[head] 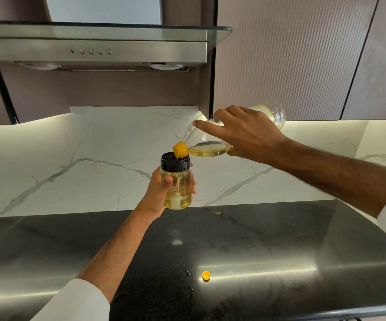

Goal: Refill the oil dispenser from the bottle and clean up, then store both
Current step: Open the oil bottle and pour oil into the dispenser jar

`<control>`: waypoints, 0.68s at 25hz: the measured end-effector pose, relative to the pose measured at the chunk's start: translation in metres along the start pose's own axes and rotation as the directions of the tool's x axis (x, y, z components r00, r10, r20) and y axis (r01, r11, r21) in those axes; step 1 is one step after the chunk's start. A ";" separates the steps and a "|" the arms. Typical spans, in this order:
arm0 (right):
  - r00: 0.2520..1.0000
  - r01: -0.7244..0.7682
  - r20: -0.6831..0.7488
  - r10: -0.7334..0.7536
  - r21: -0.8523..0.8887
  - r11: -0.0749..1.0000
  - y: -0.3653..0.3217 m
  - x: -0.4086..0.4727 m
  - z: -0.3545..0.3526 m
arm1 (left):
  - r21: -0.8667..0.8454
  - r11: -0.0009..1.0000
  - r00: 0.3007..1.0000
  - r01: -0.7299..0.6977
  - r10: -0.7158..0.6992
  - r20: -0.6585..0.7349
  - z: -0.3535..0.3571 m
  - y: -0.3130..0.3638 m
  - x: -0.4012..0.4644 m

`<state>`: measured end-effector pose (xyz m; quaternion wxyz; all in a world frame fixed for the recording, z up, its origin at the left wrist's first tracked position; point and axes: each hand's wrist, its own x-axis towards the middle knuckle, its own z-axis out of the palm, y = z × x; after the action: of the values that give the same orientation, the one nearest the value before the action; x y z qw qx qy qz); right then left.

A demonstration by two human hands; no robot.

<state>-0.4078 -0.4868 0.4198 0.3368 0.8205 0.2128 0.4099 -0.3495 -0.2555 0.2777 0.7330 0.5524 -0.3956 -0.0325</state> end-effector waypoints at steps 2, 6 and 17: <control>1.000 0.000 -0.009 0.000 0.000 1.000 0.000 0.000 0.000 | 0.003 1.000 1.000 -0.001 0.001 0.001 0.000 0.000 0.000; 1.000 0.005 -0.020 -0.005 0.002 1.000 0.000 0.000 0.000 | 0.007 1.000 1.000 0.000 0.000 -0.004 0.000 0.000 -0.001; 1.000 0.005 -0.020 -0.005 0.002 1.000 -0.002 0.000 0.002 | 0.004 1.000 1.000 0.003 -0.003 -0.011 -0.002 -0.003 -0.001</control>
<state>-0.4065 -0.4859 0.4179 0.3349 0.8161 0.2187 0.4170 -0.3477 -0.2548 0.2751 0.7339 0.5548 -0.3908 -0.0299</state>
